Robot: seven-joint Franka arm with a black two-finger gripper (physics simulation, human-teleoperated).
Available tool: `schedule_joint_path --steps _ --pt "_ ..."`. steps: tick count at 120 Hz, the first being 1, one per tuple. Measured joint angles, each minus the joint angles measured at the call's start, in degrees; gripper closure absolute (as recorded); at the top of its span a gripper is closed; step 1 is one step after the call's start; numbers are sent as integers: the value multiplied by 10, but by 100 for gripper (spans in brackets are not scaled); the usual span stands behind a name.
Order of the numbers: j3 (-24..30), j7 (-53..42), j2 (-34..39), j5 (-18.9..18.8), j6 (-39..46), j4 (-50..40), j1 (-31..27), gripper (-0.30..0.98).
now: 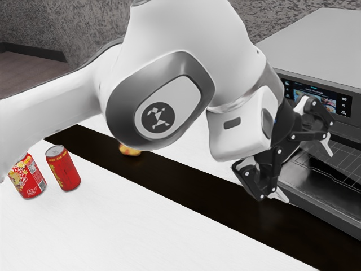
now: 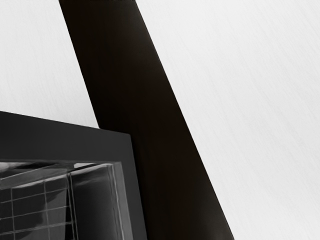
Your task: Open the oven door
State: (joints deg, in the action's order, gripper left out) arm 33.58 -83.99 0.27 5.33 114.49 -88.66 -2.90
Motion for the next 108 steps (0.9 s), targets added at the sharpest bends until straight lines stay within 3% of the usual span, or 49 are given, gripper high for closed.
schedule_joint_path --steps 33,60,88,108 --pt "-29 -70 -19 -1 23 12 9 0" --pt "-31 -106 -42 0 28 32 -12 0" --pt "-30 -128 -75 -3 27 64 2 0" --pt "-31 -125 -91 -24 26 78 1 0"
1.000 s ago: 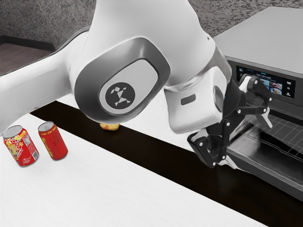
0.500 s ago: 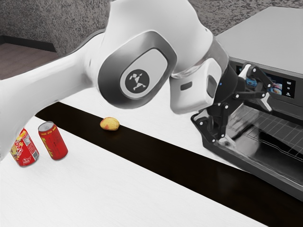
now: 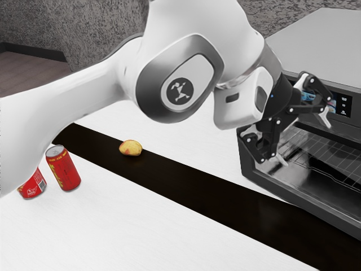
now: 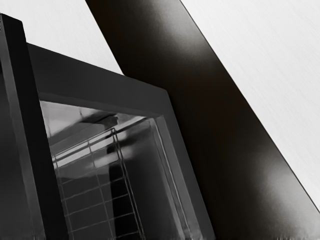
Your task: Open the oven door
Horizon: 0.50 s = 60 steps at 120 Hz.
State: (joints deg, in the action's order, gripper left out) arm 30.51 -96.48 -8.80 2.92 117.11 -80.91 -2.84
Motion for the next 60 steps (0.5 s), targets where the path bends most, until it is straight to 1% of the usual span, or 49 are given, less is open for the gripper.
schedule_joint_path --steps 31,60 --pt "-1 30 -36 -32 -3 32 -3 0" --pt "-7 50 -56 -41 -5 46 -4 0"
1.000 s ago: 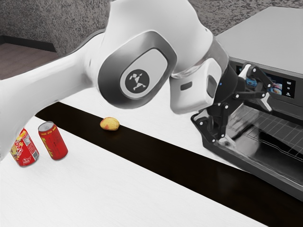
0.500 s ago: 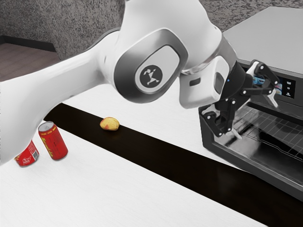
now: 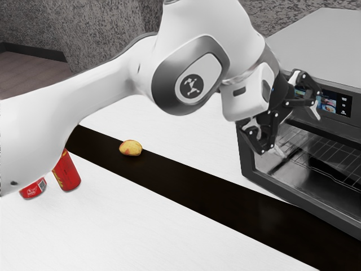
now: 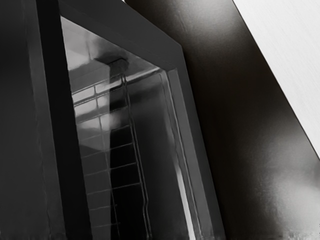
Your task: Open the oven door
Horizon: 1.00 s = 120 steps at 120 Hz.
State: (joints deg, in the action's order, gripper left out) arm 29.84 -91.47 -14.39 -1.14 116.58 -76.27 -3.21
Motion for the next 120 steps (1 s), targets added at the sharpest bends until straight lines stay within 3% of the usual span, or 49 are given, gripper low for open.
schedule_joint_path --steps 71,76,80,83,86,88,93,98,107,120 --pt "-6 25 -12 -1 -7 -2 -1 -1" --pt "-6 26 79 1 -5 -97 -8 7" --pt "0 27 257 14 -1 -247 -28 6" --pt "11 29 398 30 -21 -324 28 5" --pt "7 35 540 35 -47 -301 72 4" --pt "-10 40 582 26 -66 -244 67 4" --pt "-55 61 492 6 -128 -53 -48 3" --pt "-81 102 373 -3 -183 41 -127 3" --pt "-91 185 193 -5 -248 99 -185 2" --pt "-98 290 104 -7 -296 105 -248 1"
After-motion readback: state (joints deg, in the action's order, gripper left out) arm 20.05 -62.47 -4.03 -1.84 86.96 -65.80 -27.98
